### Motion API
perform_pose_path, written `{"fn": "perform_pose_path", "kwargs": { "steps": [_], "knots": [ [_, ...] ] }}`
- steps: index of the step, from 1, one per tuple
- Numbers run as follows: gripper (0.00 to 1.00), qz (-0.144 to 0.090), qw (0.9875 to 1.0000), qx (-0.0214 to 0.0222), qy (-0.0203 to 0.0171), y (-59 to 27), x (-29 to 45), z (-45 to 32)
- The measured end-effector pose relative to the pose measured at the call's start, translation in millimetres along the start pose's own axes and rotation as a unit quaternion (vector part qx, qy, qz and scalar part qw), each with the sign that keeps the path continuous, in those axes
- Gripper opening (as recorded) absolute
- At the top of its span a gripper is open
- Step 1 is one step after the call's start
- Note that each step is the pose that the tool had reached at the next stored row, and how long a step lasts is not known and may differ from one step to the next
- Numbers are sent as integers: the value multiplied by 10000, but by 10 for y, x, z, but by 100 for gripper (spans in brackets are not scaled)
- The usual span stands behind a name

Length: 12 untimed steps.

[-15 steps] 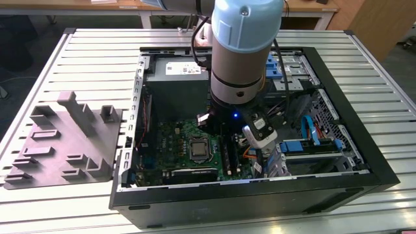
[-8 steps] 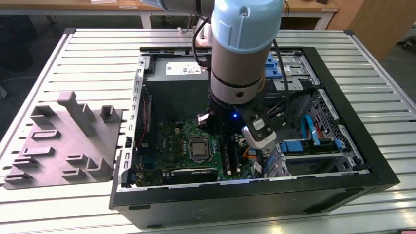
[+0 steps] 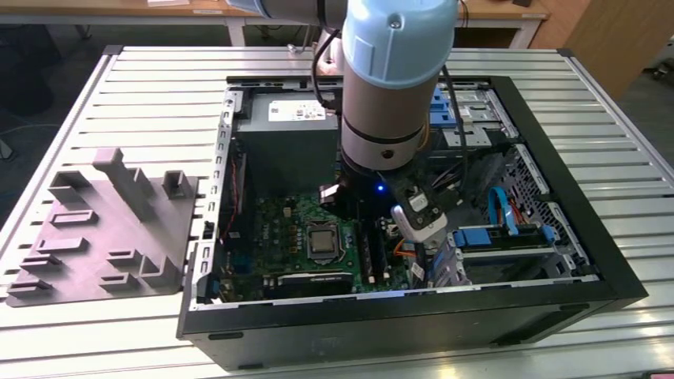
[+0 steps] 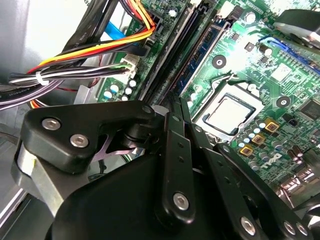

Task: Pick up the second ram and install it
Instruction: 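Insert the second ram into the second slot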

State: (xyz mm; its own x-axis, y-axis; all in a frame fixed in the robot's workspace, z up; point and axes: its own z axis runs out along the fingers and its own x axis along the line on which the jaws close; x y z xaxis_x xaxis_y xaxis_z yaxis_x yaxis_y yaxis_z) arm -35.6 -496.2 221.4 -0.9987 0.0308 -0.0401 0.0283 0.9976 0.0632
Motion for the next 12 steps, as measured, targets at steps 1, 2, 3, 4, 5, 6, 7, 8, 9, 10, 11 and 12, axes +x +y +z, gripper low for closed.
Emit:
{"fn": "perform_pose_path", "kwargs": {
  "steps": [1, 2, 3, 4, 5, 6, 7, 8, 9, 10, 11, 12],
  "knots": [
    [11, 0, 10000, -1, 0, 0, 0, 5],
    [11, 0, 10000, 0, 0, -1, 1, 7],
    [11, 0, 10000, 1, 0, -1, 1, 8],
    [11, 0, 10000, 1, 1, -1, 1, 8],
    [11, 0, 10000, 1, 0, -1, 1, 9],
    [11, 0, 10000, -1, 0, -1, 1, 12],
    [11, 0, 10000, 0, 0, -1, 2, 14],
    [11, 0, 10000, -2, -1, 0, 2, 19],
    [11, 0, 10000, -1, 0, 1, 2, 22],
    [11, 0, 10000, 0, 0, 2, 2, 24],
    [11, 0, 10000, 0, 0, 3, 2, 26],
    [11, 0, 10000, 0, 0, 4, 3, 28]
  ]
}}
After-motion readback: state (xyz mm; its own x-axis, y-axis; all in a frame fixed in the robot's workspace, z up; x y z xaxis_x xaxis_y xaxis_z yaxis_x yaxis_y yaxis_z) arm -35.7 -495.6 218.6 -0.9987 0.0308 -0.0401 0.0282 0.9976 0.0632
